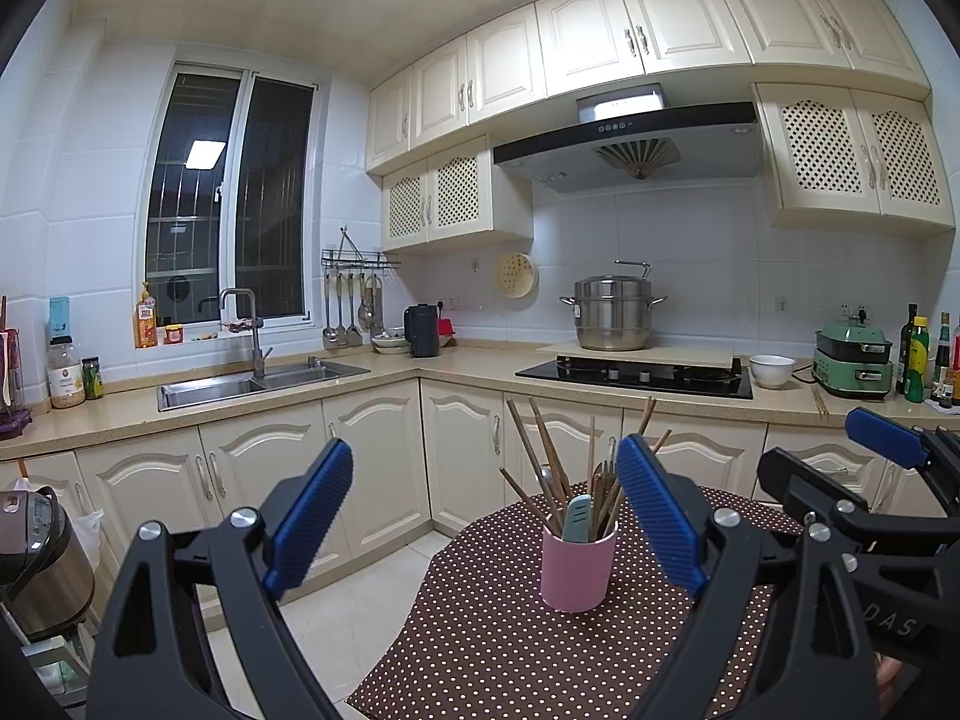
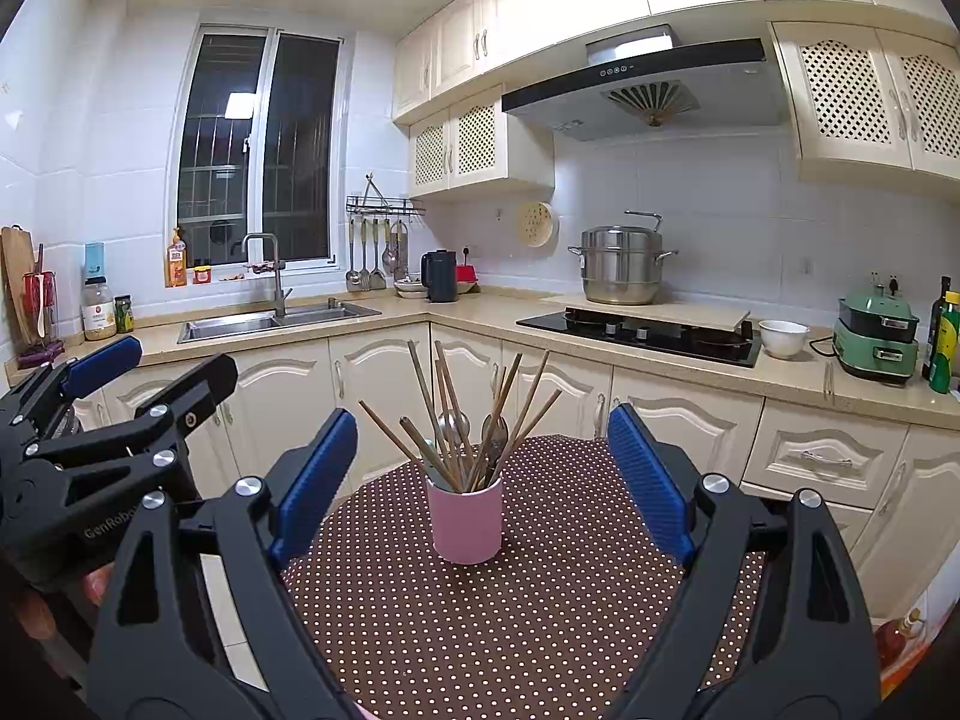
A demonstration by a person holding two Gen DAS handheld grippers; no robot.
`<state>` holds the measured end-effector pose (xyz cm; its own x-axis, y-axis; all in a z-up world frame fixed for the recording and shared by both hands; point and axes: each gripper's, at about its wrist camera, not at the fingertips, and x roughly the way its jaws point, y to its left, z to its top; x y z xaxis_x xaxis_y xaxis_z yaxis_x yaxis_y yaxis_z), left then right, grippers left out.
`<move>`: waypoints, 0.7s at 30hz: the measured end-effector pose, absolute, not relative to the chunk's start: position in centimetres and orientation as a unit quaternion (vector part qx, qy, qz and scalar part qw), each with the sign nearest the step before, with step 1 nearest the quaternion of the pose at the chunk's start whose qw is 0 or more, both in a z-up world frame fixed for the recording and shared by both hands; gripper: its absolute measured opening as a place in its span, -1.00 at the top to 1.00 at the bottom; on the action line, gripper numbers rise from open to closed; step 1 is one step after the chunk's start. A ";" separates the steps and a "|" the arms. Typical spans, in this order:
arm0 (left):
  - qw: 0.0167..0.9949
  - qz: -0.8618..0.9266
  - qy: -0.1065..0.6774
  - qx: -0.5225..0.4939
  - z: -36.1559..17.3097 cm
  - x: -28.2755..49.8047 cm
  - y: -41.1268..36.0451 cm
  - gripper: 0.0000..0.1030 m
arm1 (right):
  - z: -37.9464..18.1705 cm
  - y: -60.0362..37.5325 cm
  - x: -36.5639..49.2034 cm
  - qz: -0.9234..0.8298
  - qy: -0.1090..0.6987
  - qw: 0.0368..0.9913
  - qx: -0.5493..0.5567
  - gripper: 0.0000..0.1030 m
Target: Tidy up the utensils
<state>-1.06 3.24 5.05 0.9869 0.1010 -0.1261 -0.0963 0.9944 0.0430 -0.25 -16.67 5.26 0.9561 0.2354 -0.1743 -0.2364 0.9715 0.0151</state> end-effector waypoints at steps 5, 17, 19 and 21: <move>0.997 0.050 0.064 0.018 5.0 -1.1 3.2 -0.71 | 5.3 -16.7 -0.2 0.119 0.088 0.989 -0.003 -0.64; 0.996 0.051 0.067 0.018 4.9 -1.2 3.3 -0.71 | 5.2 -16.7 0.0 0.120 0.091 0.989 -0.002 -0.64; 0.996 0.052 0.068 0.019 4.8 -1.0 3.2 -0.71 | 5.1 -16.6 0.0 0.120 0.092 0.989 -0.002 -0.64; 0.996 0.051 0.070 0.019 4.8 -0.9 3.2 -0.71 | 5.0 -16.6 0.1 0.120 0.092 0.988 -0.002 -0.64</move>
